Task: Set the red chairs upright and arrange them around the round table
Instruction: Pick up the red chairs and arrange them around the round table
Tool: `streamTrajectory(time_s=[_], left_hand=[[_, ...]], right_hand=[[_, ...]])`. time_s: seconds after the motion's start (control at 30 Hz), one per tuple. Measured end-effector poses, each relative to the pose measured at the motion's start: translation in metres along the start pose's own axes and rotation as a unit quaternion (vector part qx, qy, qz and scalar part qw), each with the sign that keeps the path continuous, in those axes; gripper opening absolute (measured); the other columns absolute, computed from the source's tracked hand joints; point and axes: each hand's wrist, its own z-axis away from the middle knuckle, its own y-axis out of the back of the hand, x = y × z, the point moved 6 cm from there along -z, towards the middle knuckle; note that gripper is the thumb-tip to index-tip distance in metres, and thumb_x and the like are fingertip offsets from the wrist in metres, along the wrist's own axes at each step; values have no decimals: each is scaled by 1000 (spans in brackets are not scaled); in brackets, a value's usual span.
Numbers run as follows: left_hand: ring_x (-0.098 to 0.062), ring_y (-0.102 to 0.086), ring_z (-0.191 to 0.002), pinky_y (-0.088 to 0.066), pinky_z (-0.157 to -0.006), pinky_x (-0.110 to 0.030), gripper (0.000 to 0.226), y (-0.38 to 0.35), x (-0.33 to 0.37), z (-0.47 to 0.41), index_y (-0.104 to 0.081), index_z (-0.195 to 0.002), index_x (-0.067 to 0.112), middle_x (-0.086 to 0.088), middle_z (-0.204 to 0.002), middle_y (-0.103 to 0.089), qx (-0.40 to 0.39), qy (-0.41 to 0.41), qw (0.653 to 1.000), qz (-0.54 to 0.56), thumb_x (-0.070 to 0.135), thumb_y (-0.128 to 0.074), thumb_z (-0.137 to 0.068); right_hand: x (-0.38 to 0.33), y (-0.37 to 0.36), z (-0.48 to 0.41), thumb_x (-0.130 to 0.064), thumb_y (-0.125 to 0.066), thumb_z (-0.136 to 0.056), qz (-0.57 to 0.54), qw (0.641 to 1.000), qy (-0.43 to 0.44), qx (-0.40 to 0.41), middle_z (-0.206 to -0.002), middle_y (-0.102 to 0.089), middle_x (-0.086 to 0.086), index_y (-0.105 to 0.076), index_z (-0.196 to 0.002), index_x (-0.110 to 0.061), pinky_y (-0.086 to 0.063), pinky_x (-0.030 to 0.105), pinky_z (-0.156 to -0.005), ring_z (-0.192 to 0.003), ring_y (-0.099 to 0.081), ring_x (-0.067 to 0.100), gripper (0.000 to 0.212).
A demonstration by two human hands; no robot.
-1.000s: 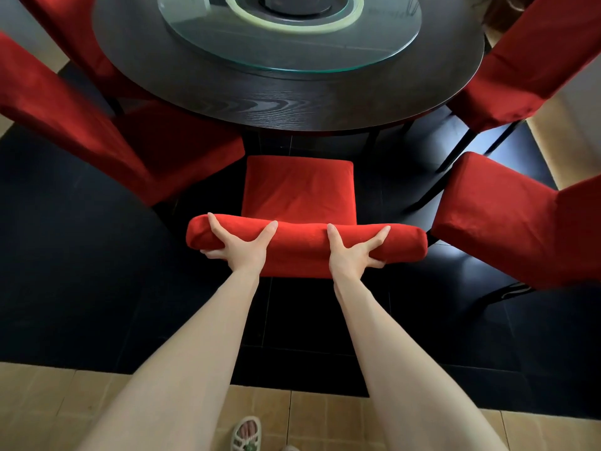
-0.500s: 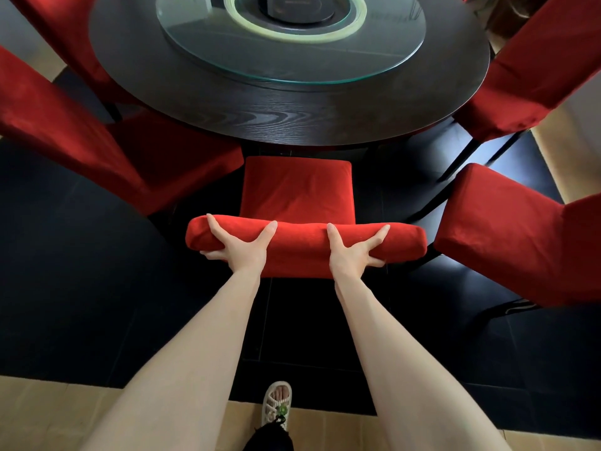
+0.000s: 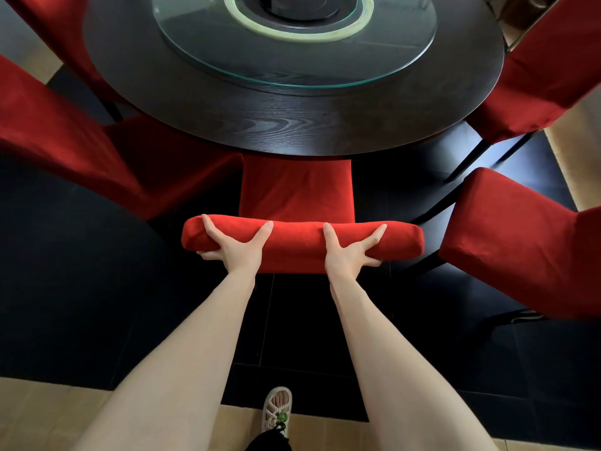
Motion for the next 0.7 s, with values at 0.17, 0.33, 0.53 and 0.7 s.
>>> streamTrajectory(time_s=[0.17,0.33,0.53,0.7], left_hand=[[-28,-46,-98,-40,-89,-31,124,0,6,-5,3,-145,56,-26,-154,21,2,-1,1000,-2,48,-88,-62],[-28,-47,-92,-39,-87,-30,123,-1,6,-5,4,-144,57,-26,-154,21,0,3,1000,-4,48,-88,-62],[-31,-49,-89,-41,-85,-30,124,0,7,-9,4,-144,56,-28,-154,21,0,1,1000,-12,49,-88,-61],[-31,-48,-92,-41,-85,-30,124,2,8,-13,4,-145,55,-28,-154,20,0,-3,1000,-17,50,-88,-61]], right_hand=[[-2,-6,-3,-49,-77,-78,-4,1000,-4,4,-149,20,36,14,-148,-49,-46,36,-94,-115,-56,44,115],[-3,-6,-3,-49,-77,-77,-1,1000,-3,5,-150,19,35,14,-148,-49,-45,35,-93,-115,-55,44,116],[-4,-8,-2,-47,-77,-78,-15,1000,2,3,-150,21,34,14,-148,-49,-43,31,-89,-115,-56,42,115],[-5,-11,-1,-46,-78,-78,-19,1000,4,8,-150,21,33,14,-148,-50,-42,29,-85,-113,-57,40,115]])
